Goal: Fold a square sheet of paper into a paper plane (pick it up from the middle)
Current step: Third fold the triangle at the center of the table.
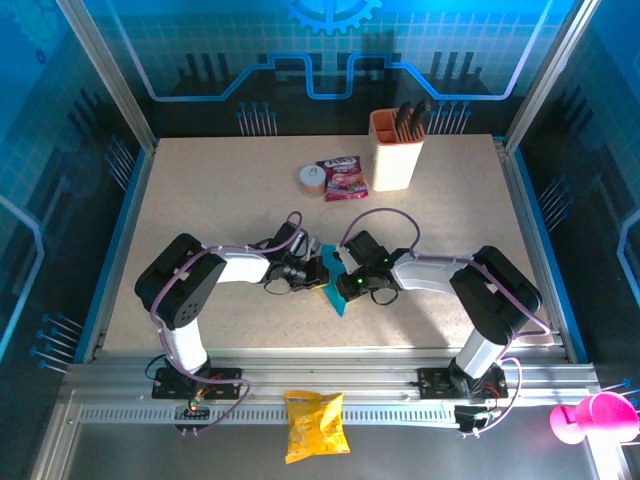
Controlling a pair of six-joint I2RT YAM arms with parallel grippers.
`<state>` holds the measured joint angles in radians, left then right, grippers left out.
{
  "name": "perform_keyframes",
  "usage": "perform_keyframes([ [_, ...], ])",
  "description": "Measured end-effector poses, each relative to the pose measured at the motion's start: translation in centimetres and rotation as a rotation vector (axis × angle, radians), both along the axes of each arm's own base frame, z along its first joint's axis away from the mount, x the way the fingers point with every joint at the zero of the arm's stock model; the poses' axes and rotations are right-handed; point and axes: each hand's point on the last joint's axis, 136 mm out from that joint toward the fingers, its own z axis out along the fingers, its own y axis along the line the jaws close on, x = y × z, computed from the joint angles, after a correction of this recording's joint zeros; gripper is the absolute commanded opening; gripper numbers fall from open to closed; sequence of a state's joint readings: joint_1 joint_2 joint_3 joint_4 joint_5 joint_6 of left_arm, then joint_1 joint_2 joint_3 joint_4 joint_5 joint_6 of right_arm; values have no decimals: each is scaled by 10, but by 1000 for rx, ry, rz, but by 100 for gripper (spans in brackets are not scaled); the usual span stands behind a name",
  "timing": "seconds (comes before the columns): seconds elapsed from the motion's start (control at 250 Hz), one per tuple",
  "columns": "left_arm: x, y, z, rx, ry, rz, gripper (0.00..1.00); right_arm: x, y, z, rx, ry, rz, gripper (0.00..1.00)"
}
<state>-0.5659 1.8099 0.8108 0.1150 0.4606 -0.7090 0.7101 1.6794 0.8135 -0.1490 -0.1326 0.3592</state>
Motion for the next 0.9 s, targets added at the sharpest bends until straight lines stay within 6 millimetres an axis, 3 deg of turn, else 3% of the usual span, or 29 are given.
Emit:
perform_keyframes([
  [0.064,1,-1,0,-3,-4,0,0,-1,-1,0,-1,7,-8,31],
  [0.168,1,-3,0,-15,-11,-4,0,-2,-6,9,-11,2,-19,36],
  [0.352,2,-3,0,-24,-8,7,0,-3,-18,49,33,-42,-71,33],
  [0.475,1,-4,0,-26,-5,10,0,-8,-17,67,85,-63,-96,23],
  [0.595,1,-4,0,-26,-5,10,0,-24,-12,63,96,-30,-99,17],
  [0.751,1,-4,-1,-25,-5,10,0,-49,9,55,96,7,-47,14],
  [0.899,1,-4,-1,-25,-5,10,0,-61,25,41,70,42,-14,13],
])
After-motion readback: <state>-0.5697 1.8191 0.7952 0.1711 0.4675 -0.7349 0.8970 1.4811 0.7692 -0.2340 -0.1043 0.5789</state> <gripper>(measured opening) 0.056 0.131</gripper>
